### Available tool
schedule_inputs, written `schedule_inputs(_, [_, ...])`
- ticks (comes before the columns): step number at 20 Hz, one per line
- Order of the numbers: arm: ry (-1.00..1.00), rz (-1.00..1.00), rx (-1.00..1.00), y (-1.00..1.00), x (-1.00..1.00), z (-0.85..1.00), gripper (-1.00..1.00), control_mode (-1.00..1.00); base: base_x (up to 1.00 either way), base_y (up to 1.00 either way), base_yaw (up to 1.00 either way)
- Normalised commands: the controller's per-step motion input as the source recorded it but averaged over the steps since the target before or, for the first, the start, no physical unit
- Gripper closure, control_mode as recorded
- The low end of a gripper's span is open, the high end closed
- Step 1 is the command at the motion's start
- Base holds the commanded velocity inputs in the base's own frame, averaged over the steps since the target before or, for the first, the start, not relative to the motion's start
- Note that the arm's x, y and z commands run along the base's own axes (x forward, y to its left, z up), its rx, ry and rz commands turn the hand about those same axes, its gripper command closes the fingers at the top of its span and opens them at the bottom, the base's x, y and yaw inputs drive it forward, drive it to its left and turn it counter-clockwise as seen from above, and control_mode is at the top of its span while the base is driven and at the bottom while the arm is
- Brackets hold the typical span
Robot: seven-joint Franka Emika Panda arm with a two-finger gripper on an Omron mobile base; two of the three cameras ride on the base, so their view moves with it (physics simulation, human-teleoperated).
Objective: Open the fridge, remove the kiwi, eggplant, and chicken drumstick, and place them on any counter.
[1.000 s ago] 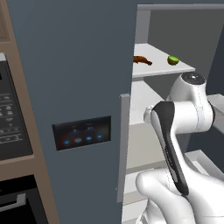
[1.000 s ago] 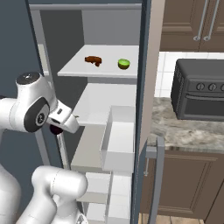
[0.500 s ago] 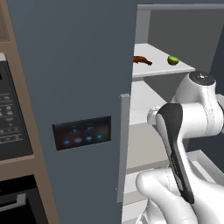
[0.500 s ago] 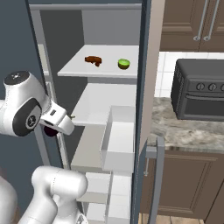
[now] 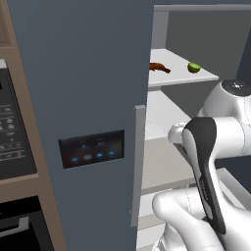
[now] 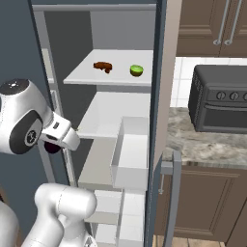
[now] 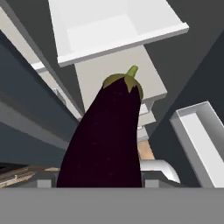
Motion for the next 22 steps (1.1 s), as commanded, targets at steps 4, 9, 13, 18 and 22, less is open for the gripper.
schedule_inputs(4, [0.00,0.10,0.00,0.00,-0.24,0.09,1.00,-1.00,0.00,0.00,0.00])
schedule_inputs(9, [0.00,0.00,0.00,0.00,0.00,0.00,1.00,1.00,-0.29,0.00,0.04])
schedule_inputs(13, [0.00,0.00,0.00,0.00,0.00,0.00,1.00,1.00,-0.64,0.00,0.00])
schedule_inputs(18, [0.00,0.00,0.00,0.00,0.00,0.00,1.00,1.00,-0.79,0.00,0.00])
schedule_inputs(22, [0.00,0.00,0.00,0.00,0.00,0.00,1.00,1.00,-0.81,0.00,0.00])
